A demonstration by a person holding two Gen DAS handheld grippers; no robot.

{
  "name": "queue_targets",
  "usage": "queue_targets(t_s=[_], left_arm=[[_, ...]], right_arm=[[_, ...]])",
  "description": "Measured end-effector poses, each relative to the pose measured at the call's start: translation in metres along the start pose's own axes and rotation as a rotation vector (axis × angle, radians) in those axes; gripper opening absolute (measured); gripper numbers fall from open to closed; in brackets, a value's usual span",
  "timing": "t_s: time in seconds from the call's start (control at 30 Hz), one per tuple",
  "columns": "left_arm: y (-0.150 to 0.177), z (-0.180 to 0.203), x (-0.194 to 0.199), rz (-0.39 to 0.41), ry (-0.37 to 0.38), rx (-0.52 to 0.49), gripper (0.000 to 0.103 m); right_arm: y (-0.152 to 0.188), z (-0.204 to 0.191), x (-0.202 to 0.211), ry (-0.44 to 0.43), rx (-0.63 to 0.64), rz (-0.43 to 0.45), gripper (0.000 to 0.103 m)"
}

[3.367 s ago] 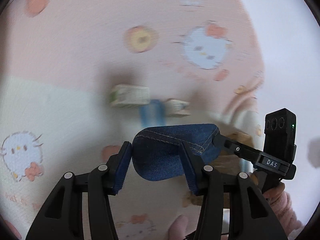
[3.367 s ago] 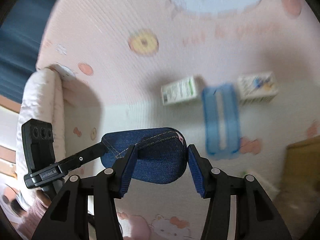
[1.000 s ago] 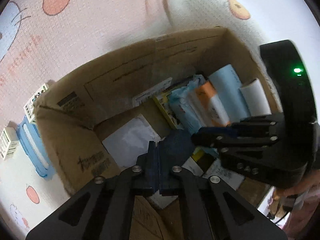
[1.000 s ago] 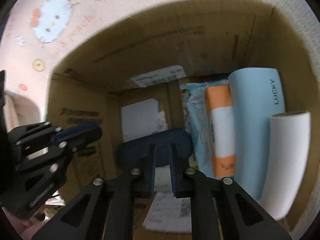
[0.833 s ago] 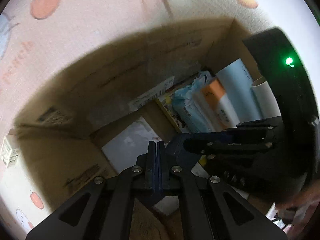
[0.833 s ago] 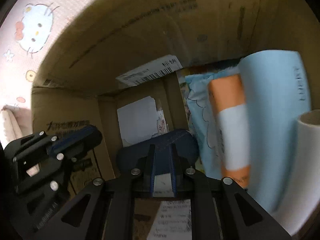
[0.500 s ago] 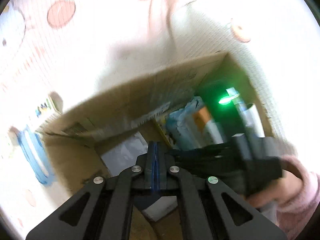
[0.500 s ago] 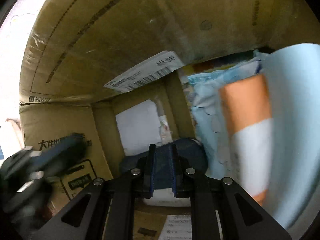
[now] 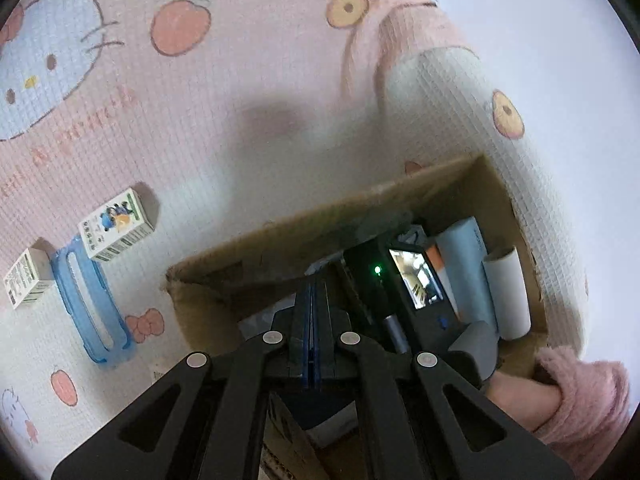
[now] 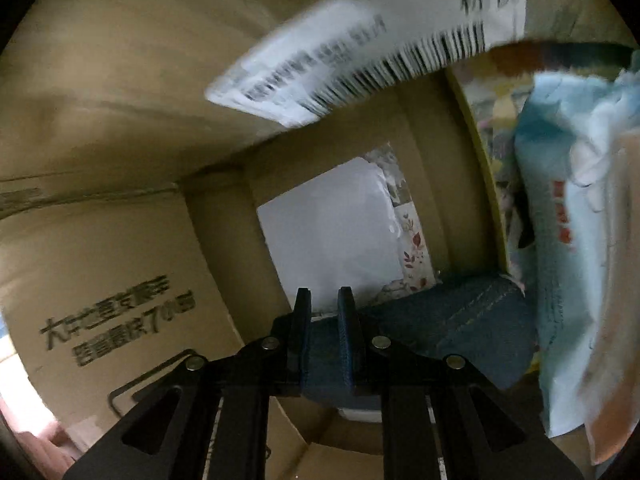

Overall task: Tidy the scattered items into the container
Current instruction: 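Push the denim pouch down inside the box with both grippers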

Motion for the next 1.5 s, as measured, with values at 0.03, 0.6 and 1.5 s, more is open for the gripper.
queue_targets(t_s=[0.03,0.6,1.5], left_arm=[[0.001,0.002,-0.002,-0.015,0.004,-0.007,0.0],[0.021,0.027,-0.017,-0.187,0.039,-0.142,0.032],[0.083,0.091,-0.164,-0.825,-0.177,-0.405,0.038]], right_arm=[[0.002,0.001,0.001,0.013,-0.01,-0.014,0.011],[0.035,0.017,0.096,0.174,0.027,0.229,0.011],[0.086,0.032,0.173,0.229,-0.078,0.651,0.033]])
Point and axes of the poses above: each gripper's, at about its wrist camera, not at the fingertips, and x roughly against the way its jaws point, z to its right, y to its underside, the point moved 1 cm from there along -x, roughly the way its jaws point, and after that the axes turned 2 degrees about z, right-handed, at the moved point
